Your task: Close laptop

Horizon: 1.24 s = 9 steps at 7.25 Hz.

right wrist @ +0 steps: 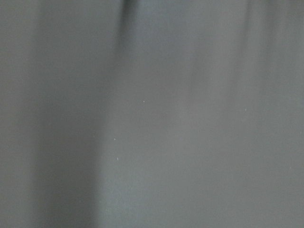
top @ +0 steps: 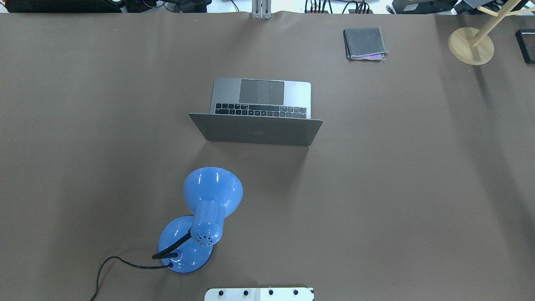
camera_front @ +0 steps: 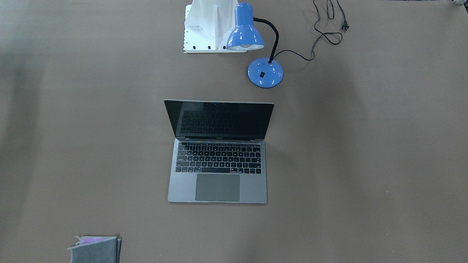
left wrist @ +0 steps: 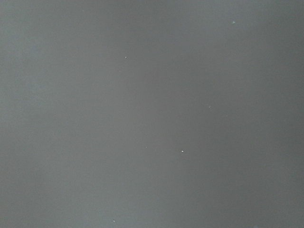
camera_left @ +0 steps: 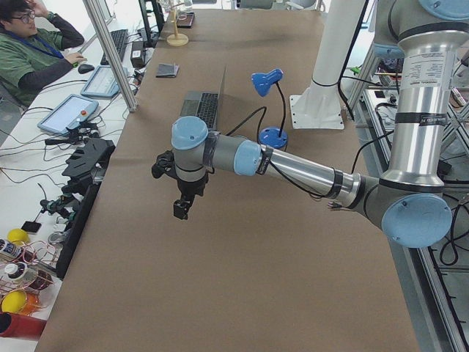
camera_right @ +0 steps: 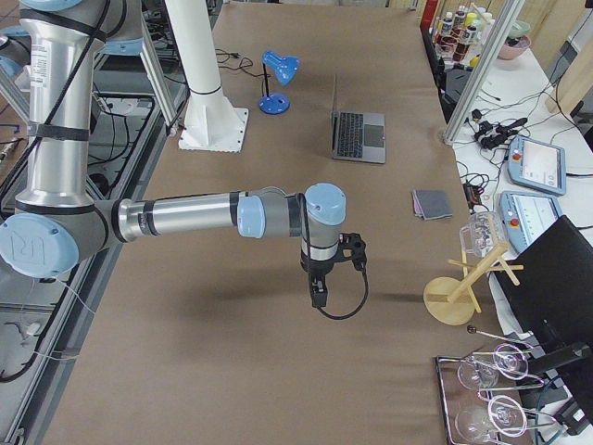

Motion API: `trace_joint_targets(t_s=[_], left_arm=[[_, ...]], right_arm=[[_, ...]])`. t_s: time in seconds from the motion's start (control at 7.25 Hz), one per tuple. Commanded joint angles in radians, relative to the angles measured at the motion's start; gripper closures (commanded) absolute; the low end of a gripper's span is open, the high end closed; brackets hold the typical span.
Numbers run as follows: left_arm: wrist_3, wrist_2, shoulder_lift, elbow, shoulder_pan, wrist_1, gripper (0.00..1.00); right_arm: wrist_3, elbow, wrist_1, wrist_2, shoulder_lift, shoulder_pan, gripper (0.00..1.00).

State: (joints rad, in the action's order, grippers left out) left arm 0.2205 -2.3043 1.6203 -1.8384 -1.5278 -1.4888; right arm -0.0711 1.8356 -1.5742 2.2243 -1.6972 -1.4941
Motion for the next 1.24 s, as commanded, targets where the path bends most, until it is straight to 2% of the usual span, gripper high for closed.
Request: trace_joint_targets(t_s=[0.0, 0.14, 0.28, 0.41, 0.69, 0.83, 0.97, 1.1], left_arm=[[0.000, 0.002, 0.035, 0.005, 0.000, -0.057, 0.01], [0.000, 0.002, 0.036, 0.011, 0.000, -0.112, 0.01], [-0.003, 0.003, 0.062, 0.059, 0.000, -0.236, 0.01], [-0.015, -0.006, 0.067, 0.109, 0.000, -0.298, 0.01], [-0.019, -0.006, 0.056, 0.146, 0.000, -0.420, 0.01], [-0.086, -0.033, 0.056, 0.149, 0.002, -0.439, 0.01], [-0.174, -0.109, 0.079, 0.154, 0.002, -0.447, 0.02], [-0.168, -0.116, 0.111, 0.150, 0.029, -0.446, 0.02]], right_arm=[[0.054, -0.010, 0.208, 0.006, 0.004, 0.001, 0.00], [0.065, -0.009, 0.215, 0.003, 0.008, 0.006, 0.00], [0.066, -0.004, 0.233, 0.005, 0.013, 0.006, 0.00], [0.066, -0.007, 0.270, 0.020, 0.013, 0.006, 0.00], [0.071, -0.004, 0.278, 0.087, 0.010, 0.006, 0.01], [0.071, -0.003, 0.280, 0.090, 0.013, 0.008, 0.01], [0.071, -0.003, 0.290, 0.130, 0.013, 0.008, 0.01], [0.117, -0.003, 0.293, 0.190, 0.013, 0.009, 0.01]])
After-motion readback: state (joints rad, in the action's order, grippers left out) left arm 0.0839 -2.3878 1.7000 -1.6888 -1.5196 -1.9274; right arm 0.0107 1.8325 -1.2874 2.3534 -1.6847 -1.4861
